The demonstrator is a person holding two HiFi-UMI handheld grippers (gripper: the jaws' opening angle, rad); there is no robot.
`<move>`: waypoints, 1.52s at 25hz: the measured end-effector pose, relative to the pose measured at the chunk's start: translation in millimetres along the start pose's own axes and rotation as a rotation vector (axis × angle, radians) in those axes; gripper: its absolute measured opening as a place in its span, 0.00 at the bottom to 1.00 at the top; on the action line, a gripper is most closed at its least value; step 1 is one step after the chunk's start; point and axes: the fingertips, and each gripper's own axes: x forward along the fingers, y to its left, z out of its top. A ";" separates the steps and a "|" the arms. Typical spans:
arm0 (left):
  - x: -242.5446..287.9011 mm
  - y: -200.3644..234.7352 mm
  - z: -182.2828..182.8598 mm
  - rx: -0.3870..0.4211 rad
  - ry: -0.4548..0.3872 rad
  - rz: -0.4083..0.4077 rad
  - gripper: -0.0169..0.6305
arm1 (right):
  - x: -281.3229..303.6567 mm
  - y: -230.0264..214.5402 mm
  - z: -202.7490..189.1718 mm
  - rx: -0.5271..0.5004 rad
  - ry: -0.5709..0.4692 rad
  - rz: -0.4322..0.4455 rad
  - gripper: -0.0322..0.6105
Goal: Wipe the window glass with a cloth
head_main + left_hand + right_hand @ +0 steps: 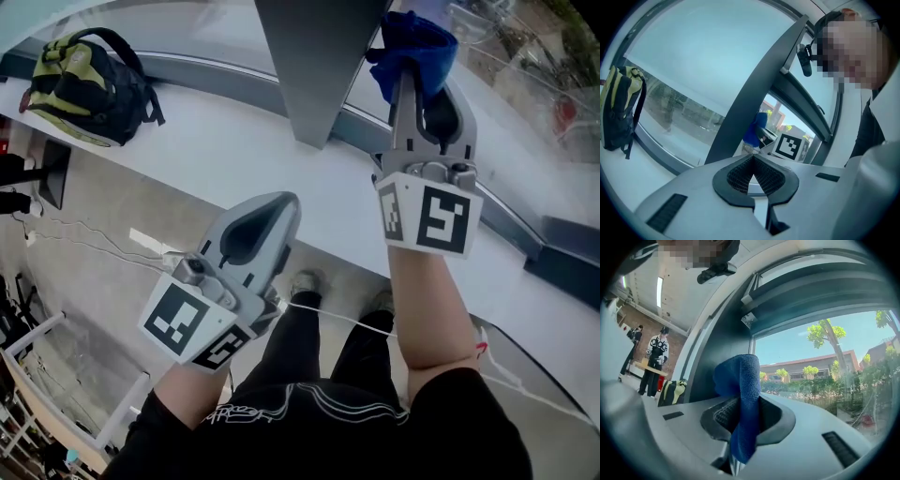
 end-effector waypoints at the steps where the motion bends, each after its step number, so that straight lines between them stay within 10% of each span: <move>1: -0.7 1.0 -1.6 -0.003 0.000 0.001 0.04 | 4.3 -1.3 -1.8 -0.003 0.002 -0.009 0.15; 15: 25.8 -45.1 -30.8 -0.015 0.033 -0.032 0.03 | -9.5 -41.8 -12.7 -0.049 0.039 -0.057 0.15; 38: 153.8 -260.5 -124.3 -0.026 0.139 -0.212 0.04 | -175.8 -269.9 -14.4 -0.140 0.078 -0.189 0.15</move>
